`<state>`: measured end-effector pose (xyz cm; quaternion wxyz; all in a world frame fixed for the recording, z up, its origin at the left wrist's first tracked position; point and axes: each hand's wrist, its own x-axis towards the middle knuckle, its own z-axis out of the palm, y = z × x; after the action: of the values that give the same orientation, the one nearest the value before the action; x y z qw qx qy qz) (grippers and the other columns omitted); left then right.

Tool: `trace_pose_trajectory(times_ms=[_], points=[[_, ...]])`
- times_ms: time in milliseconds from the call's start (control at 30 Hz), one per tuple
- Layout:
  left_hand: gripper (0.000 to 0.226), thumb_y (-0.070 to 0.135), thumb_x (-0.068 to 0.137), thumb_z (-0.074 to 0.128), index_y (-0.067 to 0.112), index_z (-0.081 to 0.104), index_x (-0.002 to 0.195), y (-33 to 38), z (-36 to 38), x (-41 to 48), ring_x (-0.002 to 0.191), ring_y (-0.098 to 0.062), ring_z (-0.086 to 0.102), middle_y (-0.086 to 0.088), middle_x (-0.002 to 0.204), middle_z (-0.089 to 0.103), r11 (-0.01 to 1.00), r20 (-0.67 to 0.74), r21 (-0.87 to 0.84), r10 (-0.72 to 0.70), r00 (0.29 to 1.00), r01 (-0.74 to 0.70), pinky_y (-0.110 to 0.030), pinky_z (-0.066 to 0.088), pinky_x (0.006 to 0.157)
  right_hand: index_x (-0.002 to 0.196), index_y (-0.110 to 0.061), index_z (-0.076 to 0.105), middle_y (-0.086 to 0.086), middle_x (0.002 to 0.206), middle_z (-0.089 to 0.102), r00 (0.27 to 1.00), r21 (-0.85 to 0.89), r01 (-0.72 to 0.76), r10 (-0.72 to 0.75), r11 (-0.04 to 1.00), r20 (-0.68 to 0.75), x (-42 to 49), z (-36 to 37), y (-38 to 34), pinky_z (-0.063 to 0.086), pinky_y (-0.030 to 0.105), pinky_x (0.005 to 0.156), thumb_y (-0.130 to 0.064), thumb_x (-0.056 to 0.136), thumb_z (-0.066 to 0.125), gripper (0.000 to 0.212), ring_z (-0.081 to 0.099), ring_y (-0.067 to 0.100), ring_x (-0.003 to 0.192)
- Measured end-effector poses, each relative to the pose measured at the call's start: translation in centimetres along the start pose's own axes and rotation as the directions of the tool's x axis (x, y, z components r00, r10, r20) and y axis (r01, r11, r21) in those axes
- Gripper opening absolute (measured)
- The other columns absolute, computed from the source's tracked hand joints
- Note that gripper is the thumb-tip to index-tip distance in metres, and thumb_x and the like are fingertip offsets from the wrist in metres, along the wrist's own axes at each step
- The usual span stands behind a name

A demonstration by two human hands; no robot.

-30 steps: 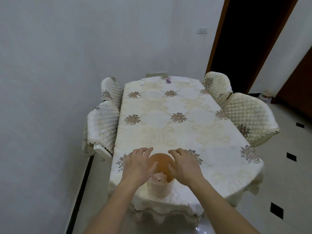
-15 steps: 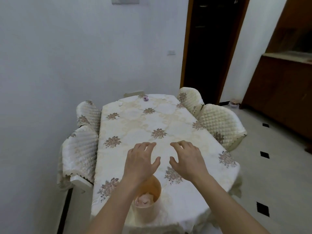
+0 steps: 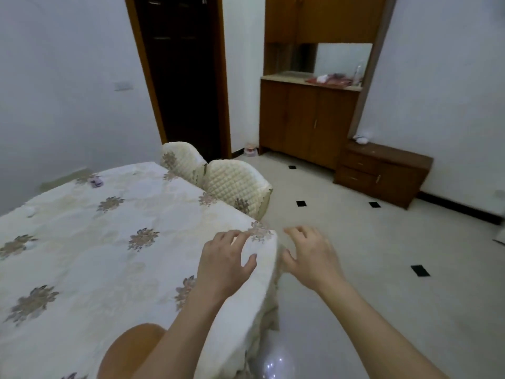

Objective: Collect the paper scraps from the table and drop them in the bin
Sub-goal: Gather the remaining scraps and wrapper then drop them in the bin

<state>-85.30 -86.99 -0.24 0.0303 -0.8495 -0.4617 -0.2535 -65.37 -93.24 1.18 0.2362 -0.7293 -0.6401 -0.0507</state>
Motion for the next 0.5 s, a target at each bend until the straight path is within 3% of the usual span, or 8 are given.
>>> trace_pose_trajectory(times_ms=[167,500], points=[[0.047,0.049,0.079,0.051,0.022,0.065,0.115,4.0,3.4,1.5,0.096,-0.025,0.063,0.002,0.107,0.068,0.986,0.027,-0.105,0.136,0.990,-0.133,-0.037,0.050,0.069,0.119,-0.021,0.061,0.002,0.113,0.063,0.989,-0.090,-0.145,0.148,0.985,0.024,-3.2,-1.0,5.3,0.049,0.041,0.087,-0.037,0.080,0.059,0.043,0.058,0.027,0.106],[0.050,0.049,0.079,0.050,0.020,0.067,0.116,9.3,9.1,6.0,0.098,-0.026,0.063,0.001,0.107,0.069,0.956,0.065,-0.194,0.236,0.969,-0.220,-0.040,0.051,0.081,0.127,-0.019,0.058,0.004,0.117,0.061,0.957,-0.101,-0.282,0.287,0.954,0.033,-2.6,-1.3,12.5,0.047,0.042,0.089,-0.034,0.085,0.059,0.045,0.055,0.027,0.109]])
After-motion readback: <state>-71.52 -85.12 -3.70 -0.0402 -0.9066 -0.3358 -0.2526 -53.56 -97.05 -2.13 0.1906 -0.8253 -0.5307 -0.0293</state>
